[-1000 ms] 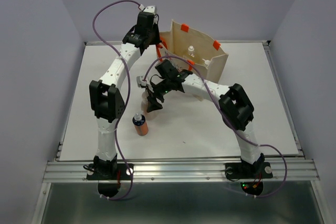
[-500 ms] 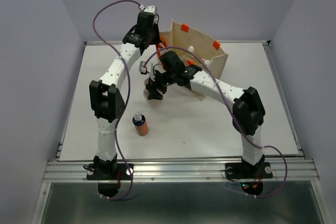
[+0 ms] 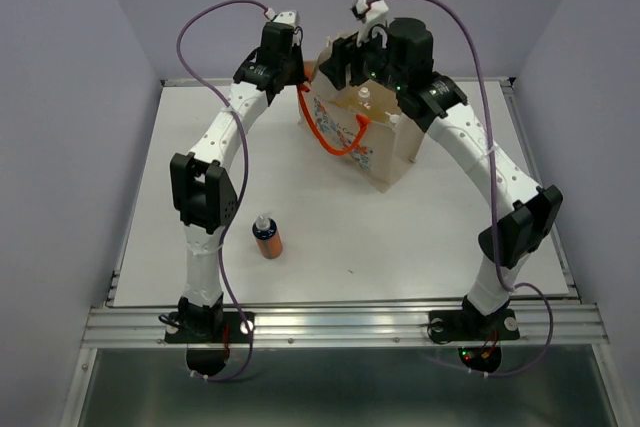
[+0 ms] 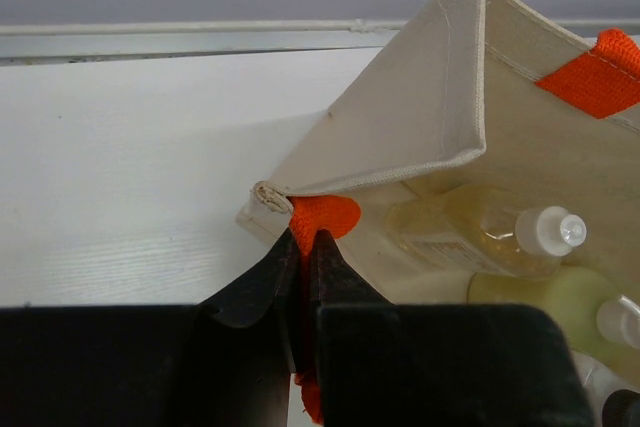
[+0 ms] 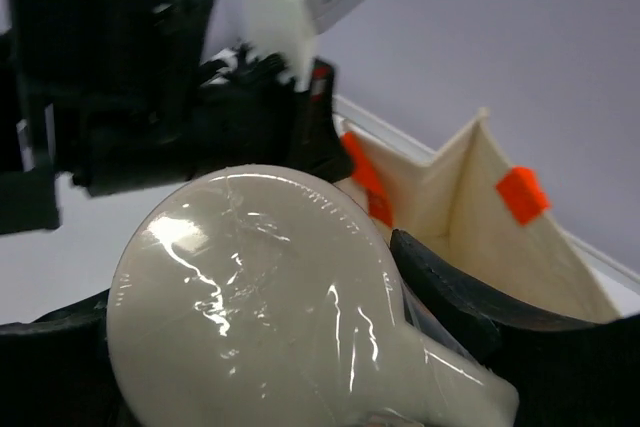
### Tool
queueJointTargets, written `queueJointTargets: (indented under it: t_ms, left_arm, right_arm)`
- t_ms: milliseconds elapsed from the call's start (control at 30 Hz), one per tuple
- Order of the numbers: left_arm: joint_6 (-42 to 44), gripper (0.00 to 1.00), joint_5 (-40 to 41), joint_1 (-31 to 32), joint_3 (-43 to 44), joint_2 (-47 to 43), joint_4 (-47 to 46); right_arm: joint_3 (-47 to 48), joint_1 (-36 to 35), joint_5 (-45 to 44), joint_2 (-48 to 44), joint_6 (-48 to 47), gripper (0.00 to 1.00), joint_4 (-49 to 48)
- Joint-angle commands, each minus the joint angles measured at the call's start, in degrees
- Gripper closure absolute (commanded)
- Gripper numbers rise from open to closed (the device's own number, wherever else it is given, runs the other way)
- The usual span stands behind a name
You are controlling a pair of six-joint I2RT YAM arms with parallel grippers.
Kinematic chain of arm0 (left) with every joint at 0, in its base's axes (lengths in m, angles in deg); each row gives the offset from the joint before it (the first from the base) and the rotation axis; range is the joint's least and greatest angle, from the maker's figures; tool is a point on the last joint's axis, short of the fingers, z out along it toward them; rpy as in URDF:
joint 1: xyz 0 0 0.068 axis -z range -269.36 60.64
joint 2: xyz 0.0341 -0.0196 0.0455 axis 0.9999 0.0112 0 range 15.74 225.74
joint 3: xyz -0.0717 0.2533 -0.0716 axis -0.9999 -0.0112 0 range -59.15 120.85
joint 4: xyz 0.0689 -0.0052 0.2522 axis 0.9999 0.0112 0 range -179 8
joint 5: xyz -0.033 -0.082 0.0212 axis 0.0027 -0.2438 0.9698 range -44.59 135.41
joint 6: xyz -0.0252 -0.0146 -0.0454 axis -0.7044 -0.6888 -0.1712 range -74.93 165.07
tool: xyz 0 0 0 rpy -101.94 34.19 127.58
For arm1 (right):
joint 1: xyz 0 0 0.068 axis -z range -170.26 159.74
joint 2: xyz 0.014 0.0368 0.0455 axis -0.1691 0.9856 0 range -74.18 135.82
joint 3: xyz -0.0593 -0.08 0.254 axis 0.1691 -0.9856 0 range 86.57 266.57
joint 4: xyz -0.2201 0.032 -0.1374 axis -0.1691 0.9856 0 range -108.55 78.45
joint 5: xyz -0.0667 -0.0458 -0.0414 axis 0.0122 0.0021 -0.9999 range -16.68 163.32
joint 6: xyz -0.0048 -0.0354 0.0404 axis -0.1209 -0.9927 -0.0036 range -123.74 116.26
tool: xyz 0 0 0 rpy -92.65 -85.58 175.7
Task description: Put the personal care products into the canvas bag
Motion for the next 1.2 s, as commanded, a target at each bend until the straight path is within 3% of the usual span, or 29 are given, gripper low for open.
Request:
queueJointTargets:
  t_ms: [0, 133, 267, 700, 1167]
  left_arm:
    - [1.36, 1.0, 0.57, -0.27, 4.07, -0.91, -3.42]
    - [1.98, 1.0, 0.22, -0.27, 3.98, -1.17, -3.42]
    - [2.33, 1.0, 0.39, -0.27, 4.07, -1.26, -3.07]
    - [2.86, 1.0, 0.66, -0.27, 4.51, -1.96, -2.46]
    - [2.42, 1.0, -0.14, -0.18, 4.51, -3.01, -2.19]
  right_arm:
    - [7.08, 2.34, -6.66, 0.28, 7.18, 0.99, -10.2]
    - [8.49, 4.18, -10.61, 3.62, 7.89, 0.99, -10.11]
    - [7.53, 5.33, -9.14, 6.0, 9.12, 0.99, -9.94]
    - [-5.47, 5.33, -7.99, 5.91, 10.44, 0.99, -9.23]
    - [-5.57, 5.33, -6.67, 13.47, 8.95, 0.95, -8.88]
